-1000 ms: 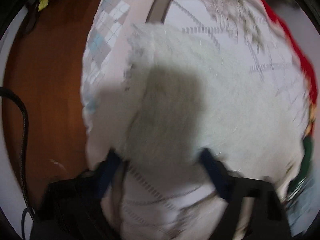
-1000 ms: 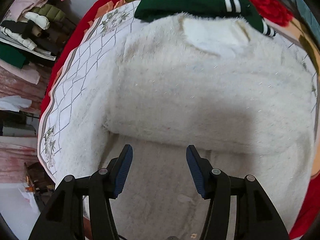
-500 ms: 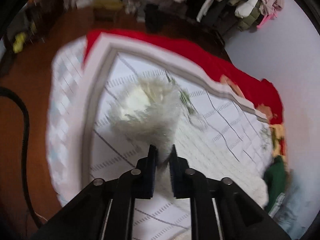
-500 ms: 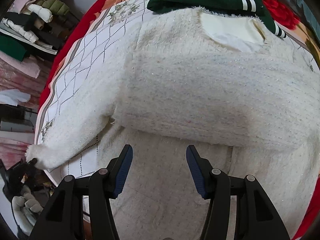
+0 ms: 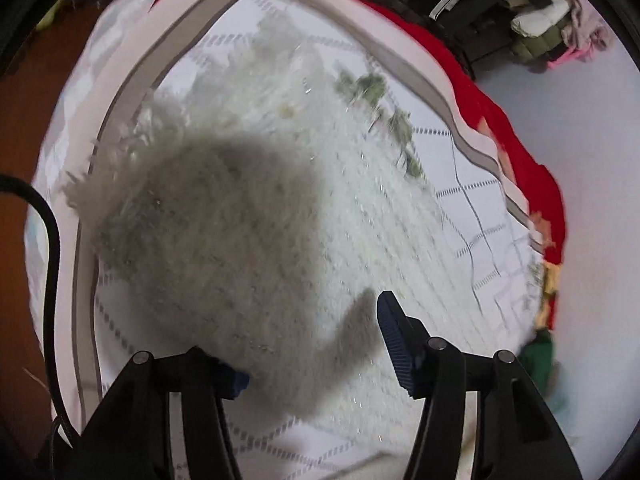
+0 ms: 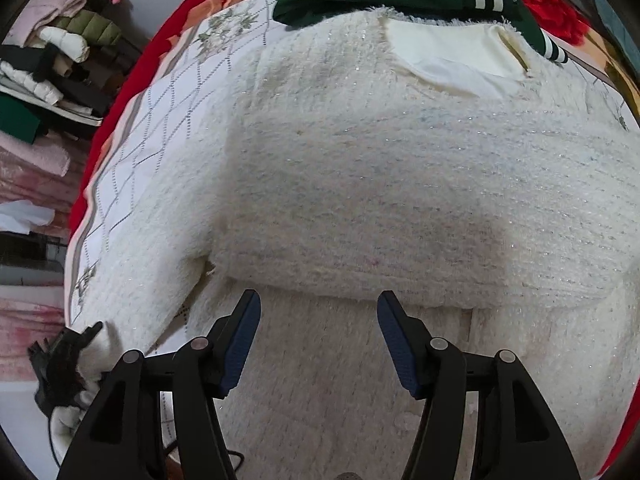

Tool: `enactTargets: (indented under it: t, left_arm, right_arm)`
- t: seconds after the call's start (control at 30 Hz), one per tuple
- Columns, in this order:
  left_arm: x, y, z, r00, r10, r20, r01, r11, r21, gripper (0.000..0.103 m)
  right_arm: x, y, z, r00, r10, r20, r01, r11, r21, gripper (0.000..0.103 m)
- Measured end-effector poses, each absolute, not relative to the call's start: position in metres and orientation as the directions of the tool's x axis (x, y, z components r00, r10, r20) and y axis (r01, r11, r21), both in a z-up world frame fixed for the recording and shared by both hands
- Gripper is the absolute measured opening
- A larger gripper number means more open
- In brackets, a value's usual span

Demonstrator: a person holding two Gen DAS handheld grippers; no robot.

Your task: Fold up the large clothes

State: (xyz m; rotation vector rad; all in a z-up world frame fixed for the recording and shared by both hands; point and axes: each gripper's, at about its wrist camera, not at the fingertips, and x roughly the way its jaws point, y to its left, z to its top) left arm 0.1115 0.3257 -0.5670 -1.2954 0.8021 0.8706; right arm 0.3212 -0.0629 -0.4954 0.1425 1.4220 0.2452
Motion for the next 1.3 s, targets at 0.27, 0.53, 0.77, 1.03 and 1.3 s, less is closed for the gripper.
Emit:
enactTargets:
  t: [0.27,0.53,0.77,1.03,1.3]
  left_arm:
    - [0.168,0.343,-0.517,0.376,0.315,-0.872,-0.913,0.290,-0.288,0.005]
    - [0.225,0.299,-0.431,0.415,0.455,-0.788,-0.793,0.605,-0.068,0.004]
    - [0.280,0.212,-0.393,0.504,0.436,-0.745,-0.583,0.809,0.079,0.004]
    - [0.346,0.037,-0.384,0.609,0.115,-0.785,-0.207,0.978,-0.016,0.004]
    - [0.378,-0.127,-0.438,0.473,-0.166,-0.865,0.103,0.986,-0.133,0.010]
  right_arm:
    - [0.340,-0.050,-0.511,0.150,-0.080,-0.985,-0.065,0.994,-0.090,0.063]
    - [0.360,-0.037,-0.510,0.190,-0.212,-0.959,-0.076,0.970,-0.229,0.087]
    - [0.372,-0.085,-0.497,0.191,-0.173,-0.966,0.002,0.984,-0.176,0.087]
    - [0.363,-0.210,-0.481,0.189,-0.215,-0.958,0.192,0.965,-0.178,0.087]
    - [0.324,-0.340,-0.482,0.144,-0.286,-0.947,0.362,0.906,-0.219,0.087]
